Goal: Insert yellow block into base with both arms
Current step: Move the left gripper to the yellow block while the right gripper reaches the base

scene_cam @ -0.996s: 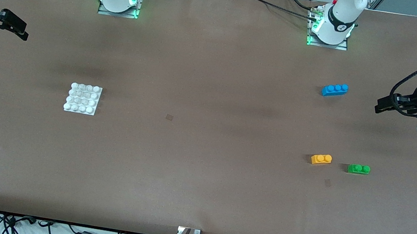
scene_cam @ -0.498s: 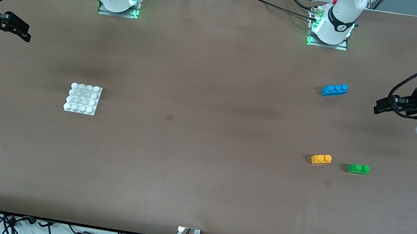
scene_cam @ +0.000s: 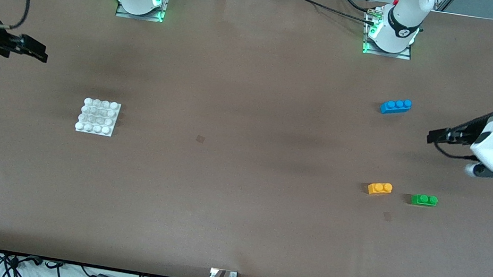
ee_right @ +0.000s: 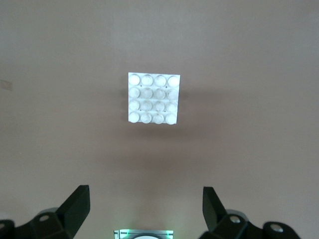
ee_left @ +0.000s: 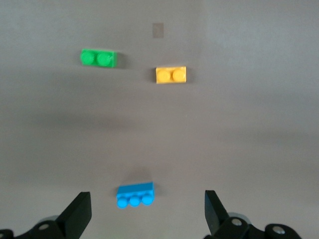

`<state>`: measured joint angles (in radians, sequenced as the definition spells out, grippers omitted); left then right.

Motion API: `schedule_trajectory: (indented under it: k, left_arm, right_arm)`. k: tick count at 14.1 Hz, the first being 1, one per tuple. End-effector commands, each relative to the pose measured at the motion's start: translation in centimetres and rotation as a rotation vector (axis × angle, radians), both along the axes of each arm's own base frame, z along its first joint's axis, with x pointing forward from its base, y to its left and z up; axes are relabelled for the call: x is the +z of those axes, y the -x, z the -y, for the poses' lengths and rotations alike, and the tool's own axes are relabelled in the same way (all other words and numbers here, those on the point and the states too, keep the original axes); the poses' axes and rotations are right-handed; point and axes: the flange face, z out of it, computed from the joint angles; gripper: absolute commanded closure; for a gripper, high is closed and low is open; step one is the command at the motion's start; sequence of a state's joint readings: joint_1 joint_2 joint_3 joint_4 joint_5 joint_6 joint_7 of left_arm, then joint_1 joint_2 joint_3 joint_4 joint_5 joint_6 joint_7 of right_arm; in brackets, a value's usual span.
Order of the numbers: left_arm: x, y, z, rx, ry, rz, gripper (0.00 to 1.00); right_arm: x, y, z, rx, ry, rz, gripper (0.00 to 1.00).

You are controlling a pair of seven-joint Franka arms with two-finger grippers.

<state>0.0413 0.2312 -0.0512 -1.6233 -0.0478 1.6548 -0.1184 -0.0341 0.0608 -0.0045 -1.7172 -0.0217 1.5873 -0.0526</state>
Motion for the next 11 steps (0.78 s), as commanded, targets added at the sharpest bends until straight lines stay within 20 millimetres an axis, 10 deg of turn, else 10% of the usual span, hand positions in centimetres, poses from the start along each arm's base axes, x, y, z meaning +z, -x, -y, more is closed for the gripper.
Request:
schedule_trajectory:
  k: [1, 6, 11]
  left_arm:
    - [-6.8, -3.3, 0.5, 0.015, 0.028, -0.011, 0.0]
    - [-16.7, -6.5, 2.9, -0.002, 0.017, 0.056, 0.0]
    - [-20.9, -7.6, 2.5, -0.001, 0.015, 0.112, 0.0]
  right_arm:
    - [-5.0, -1.8, -0.3, 0.013, -0.003, -0.068, 0.0]
    - [-16.2, -2.5, 0.7, -0.012, -0.003, -0.038, 0.0]
    - [-24.4, 1.1, 2.0, -0.032, 0.0, 0.071, 0.0]
